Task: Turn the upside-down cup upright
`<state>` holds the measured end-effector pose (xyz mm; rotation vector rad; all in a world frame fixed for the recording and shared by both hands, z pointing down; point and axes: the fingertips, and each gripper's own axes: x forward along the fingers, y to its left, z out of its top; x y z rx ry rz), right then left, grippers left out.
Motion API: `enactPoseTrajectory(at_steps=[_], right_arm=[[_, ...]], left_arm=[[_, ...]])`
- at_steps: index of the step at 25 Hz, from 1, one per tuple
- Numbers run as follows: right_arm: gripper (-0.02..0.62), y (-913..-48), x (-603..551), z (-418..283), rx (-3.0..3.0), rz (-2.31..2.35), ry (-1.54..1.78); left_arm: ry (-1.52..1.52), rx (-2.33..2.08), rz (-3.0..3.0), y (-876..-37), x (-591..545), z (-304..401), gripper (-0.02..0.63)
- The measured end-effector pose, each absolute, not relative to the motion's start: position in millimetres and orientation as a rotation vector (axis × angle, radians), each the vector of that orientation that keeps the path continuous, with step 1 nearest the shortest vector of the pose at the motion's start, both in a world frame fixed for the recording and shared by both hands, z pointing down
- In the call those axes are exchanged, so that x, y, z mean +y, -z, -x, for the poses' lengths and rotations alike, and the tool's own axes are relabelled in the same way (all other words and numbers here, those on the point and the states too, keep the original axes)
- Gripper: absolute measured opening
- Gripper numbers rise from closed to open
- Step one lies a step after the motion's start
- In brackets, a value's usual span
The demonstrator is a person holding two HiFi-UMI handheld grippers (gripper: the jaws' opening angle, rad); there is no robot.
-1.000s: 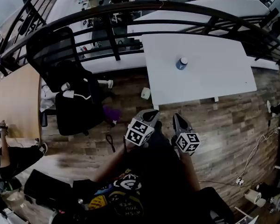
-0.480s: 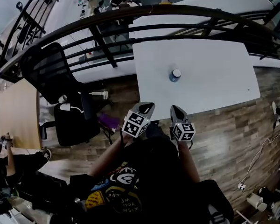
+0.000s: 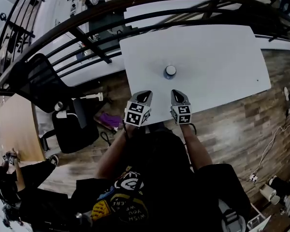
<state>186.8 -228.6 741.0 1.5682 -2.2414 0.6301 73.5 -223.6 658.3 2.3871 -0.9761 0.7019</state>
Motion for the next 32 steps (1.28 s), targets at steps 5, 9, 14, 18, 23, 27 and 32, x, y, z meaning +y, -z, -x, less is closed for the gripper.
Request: enactPoseTrajectory(at_steps=[5,9,14,18,23,27,32], right_arm=[[0.168,-770.9,-286.9,-182.3,-2.201,-1.535,-0.572],[0.323,-788.3,-328.1,-185.5,-2.132,-1.529,-0.498],[0.386,-800.8,-357.3,-185.7,-2.104,-1.474,-0.450],[0.407,-815.1,-366.5,-179.4,-2.096,-1.410,-0.464],[0.385,-816.8,-364.0,-179.2,-2.093,-1.446,-0.461],[0.383,-810.5,-350.4,-164.7,-2.133,-1.358,-0.463],[0.383,-767.1,-325.8,-139.5,-2.185,-1.245,-0.317]], left_arm=[[-0.698,-0.981,-2.370,-673.8,-255.1,-77.4,0.005],[-0.744,-0.969,-2.380,-679.1,-267.9,-81.0,0.005],[-0.772,-0.944,-2.400,-678.6,-277.2,-85.3,0.005],[-0.789,-0.923,-2.405,-681.1,-285.1,-84.0,0.005],[-0.804,-0.851,-2.407,-684.8,-290.3,-89.3,0.005],[-0.825,-0.783,-2.408,-688.6,-299.4,-103.5,0.072],[-0.837,-0.697,-2.393,-689.8,-302.1,-130.5,0.234]])
